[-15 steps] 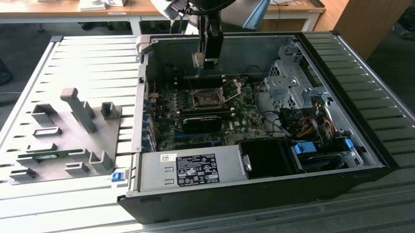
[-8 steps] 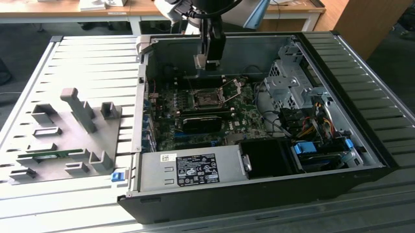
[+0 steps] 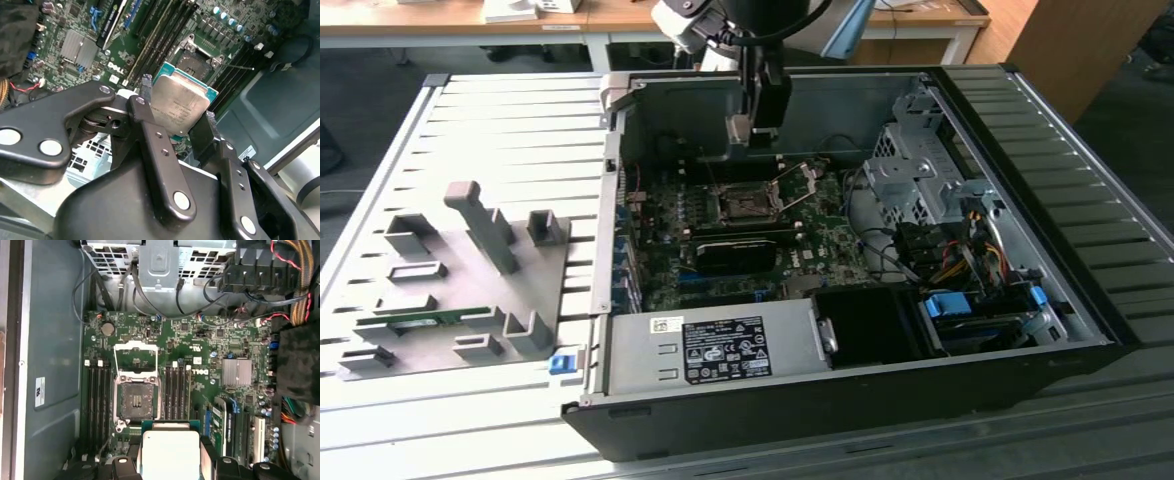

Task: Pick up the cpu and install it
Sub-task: 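Place the cpu into insertion slot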

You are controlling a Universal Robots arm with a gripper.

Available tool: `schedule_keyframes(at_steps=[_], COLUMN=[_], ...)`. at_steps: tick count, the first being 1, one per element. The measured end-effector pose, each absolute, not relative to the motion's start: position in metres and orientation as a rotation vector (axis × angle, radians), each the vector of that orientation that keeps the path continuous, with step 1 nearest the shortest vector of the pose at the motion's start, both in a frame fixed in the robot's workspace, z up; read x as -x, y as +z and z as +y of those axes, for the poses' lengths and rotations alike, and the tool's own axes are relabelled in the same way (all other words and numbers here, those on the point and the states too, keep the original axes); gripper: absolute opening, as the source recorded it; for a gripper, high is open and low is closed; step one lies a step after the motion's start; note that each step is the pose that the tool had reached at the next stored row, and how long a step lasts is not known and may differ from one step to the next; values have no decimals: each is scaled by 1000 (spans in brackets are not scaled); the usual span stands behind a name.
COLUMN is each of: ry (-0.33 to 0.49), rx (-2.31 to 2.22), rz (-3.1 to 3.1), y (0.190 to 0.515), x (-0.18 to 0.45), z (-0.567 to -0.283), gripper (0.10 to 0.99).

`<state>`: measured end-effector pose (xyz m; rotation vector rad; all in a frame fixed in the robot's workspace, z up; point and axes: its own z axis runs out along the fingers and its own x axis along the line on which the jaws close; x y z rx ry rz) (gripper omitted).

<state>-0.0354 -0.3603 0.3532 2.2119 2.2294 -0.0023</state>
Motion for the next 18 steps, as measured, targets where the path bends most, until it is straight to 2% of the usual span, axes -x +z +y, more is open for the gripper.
schedule_keyframes(at_steps=[18], ry=[23], rx=[-2189], rz=[2222], y=[329], x=[33], z=[-343], gripper=[545])
